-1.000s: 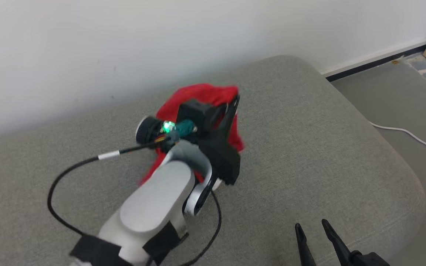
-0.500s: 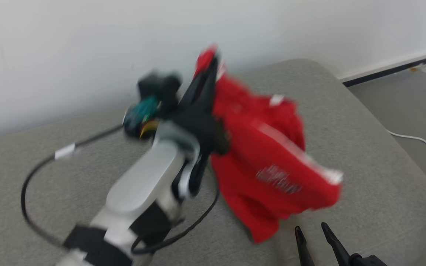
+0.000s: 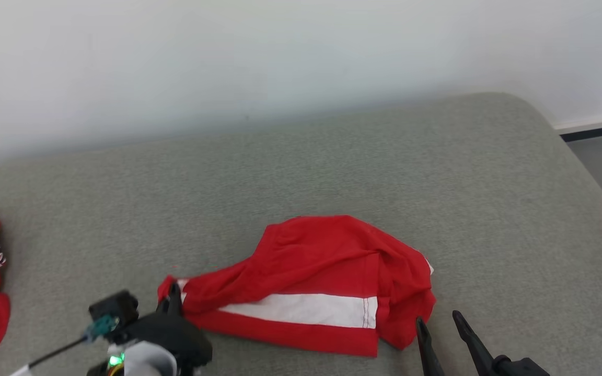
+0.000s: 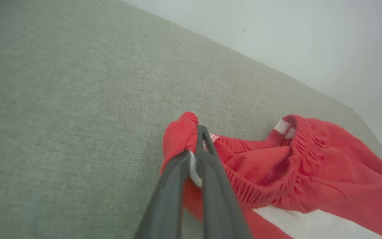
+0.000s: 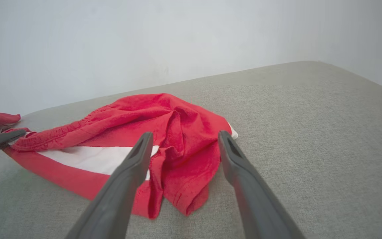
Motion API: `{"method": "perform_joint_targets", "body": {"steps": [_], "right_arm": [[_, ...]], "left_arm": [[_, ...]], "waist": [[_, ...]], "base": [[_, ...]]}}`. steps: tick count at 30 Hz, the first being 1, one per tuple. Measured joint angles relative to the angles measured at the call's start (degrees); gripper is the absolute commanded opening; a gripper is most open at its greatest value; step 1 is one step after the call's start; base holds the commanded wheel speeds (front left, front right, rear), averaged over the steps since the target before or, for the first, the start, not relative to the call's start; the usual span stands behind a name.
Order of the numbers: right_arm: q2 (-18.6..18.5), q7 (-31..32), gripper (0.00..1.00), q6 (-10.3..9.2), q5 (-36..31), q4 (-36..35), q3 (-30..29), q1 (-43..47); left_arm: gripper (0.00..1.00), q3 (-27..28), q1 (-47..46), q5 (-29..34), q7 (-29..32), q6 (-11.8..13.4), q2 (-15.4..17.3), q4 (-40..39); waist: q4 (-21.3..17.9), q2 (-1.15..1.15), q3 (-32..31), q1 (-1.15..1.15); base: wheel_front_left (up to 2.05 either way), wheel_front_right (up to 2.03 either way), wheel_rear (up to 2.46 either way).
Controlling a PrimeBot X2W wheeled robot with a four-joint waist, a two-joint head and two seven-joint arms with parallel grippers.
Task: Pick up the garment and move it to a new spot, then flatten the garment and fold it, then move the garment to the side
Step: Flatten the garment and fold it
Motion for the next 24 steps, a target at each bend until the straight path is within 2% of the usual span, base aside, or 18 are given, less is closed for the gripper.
{"method": "perform_joint_targets", "body": {"steps": [1, 2, 8, 15, 19, 24], "right_arm": [[0.00, 0.00, 1.00, 0.00, 0.05, 0.02, 0.10, -0.05], [0.00, 0.00, 1.00, 0.00, 0.09, 0.04, 0.27, -0.09], [0.01, 0.03, 1.00, 0.00, 0.16, 0.30, 0.91, -0.10], [0.01, 0.45, 1.00, 0.00, 0.03, 0.34, 0.86, 0.21], [0.01, 0.54, 1.00, 0.00, -0.02, 0.32, 0.85, 0.59], [0.01, 0.60, 1.00, 0.00, -0.03, 0.20, 1.15, 0.59]], "left_arm": [[0.28, 0.73, 1.25, -0.47, 0.00, 0.00, -0.03, -0.23], [1.00, 1.32, 2.42, -0.93, -0.01, 0.01, -0.08, -0.42], [1.00, 5.11, 7.63, -2.52, -0.07, 0.93, 0.12, -3.10], [1.00, 7.60, 10.97, -2.49, 0.53, 4.50, 3.76, -9.53], [1.00, 2.33, 10.74, 1.49, 5.55, 4.97, 7.08, -15.19], [1.00, -5.72, 3.96, 7.49, 15.68, 5.91, 8.70, -18.84]], "waist": [[0.49, 0.00, 0.08, 0.00], [0.93, 0.00, 0.14, 0.00], [1.87, 0.00, -0.01, 0.00], [0.88, 0.00, -0.87, 0.00], [0.01, 0.00, -1.29, 0.00], [-0.99, 0.00, -1.42, 0.00]], "base": [[0.00, 0.00, 0.00], [0.00, 0.00, 0.00], [0.00, 0.00, 0.00], [0.00, 0.00, 0.00], [0.00, 0.00, 0.00], [0.00, 0.00, 0.00]]}}
